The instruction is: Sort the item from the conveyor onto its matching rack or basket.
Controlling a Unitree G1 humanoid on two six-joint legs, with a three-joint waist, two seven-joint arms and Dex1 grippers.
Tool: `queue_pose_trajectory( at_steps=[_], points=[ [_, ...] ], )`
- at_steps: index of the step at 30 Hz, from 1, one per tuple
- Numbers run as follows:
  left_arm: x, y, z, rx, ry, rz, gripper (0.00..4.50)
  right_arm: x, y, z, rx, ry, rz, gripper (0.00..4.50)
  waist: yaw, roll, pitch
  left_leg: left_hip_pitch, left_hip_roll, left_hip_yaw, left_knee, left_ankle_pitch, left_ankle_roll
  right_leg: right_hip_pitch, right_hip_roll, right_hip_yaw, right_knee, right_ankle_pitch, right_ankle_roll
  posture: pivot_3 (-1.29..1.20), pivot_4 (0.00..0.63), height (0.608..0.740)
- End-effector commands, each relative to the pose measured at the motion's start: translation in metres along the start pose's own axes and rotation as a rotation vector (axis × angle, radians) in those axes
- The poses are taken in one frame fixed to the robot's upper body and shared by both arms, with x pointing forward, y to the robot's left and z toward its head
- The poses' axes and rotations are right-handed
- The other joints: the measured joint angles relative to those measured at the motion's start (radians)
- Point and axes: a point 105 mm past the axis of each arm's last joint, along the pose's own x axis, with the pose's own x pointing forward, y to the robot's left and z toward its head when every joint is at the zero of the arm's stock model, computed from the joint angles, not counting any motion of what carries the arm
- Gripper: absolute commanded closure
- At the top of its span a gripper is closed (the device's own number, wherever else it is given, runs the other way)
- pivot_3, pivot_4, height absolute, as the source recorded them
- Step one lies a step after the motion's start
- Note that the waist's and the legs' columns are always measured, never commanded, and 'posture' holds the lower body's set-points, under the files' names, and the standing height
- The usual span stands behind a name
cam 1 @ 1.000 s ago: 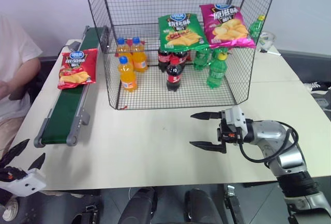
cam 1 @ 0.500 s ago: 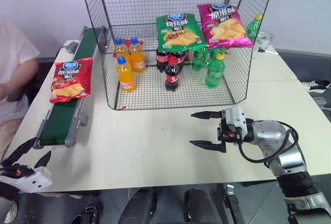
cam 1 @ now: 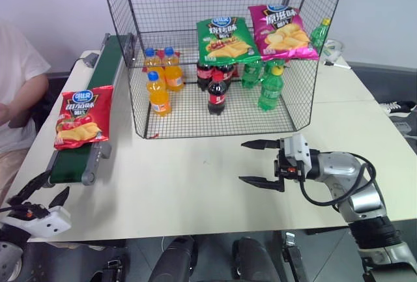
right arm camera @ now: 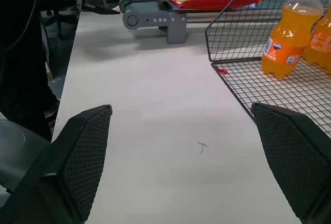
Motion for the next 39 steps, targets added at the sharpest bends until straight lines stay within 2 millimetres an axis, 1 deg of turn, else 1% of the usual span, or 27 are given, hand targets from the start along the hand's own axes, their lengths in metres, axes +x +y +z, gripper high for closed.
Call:
queue_pose_trajectory(
  at_steps=[1,14,19,31,39],
  points=[
    [0.003,0.008,-0.003,0.002,0.007,0.036,0.79,-0.004,-0.002,0.004,-0.031,-0.015,-0.021,0.0,0.0,0.0,0.0,0.0,0.0,0.0,0.0,0.0,0.0,0.0,0.0,0.0,0.0,0.0,0.0,0.0,0.15,0.74],
    [0.011,0.011,-0.001,0.006,-0.004,0.051,0.79,-0.006,-0.002,-0.002,-0.033,-0.014,-0.035,0.0,0.0,0.0,0.0,0.002,0.0,0.0,0.0,0.0,0.0,0.001,0.0,0.0,0.001,0.0,0.0,0.0,0.15,0.74],
    [0.016,0.012,0.003,0.004,-0.019,0.058,0.79,-0.008,-0.002,-0.004,-0.032,-0.008,-0.037,0.0,0.002,0.0,0.0,0.003,0.0,0.0,0.0,0.001,0.001,0.002,0.0,0.0,0.001,0.0,0.0,0.0,0.15,0.74],
    [0.019,0.012,0.005,-0.002,-0.026,0.065,0.79,-0.009,-0.004,-0.007,-0.039,-0.001,-0.043,0.0,0.002,0.0,0.0,0.004,0.0,0.0,0.0,0.001,0.0,0.004,0.0,0.0,0.001,0.0,0.0,0.0,0.15,0.74],
    [0.024,0.014,0.01,-0.005,-0.046,0.077,0.79,-0.008,-0.004,-0.008,-0.043,0.004,-0.042,0.0,0.002,0.0,0.0,0.004,0.0,0.0,0.0,0.0,0.0,0.004,0.0,0.0,0.001,0.0,0.0,0.0,0.15,0.74]
  ],
)
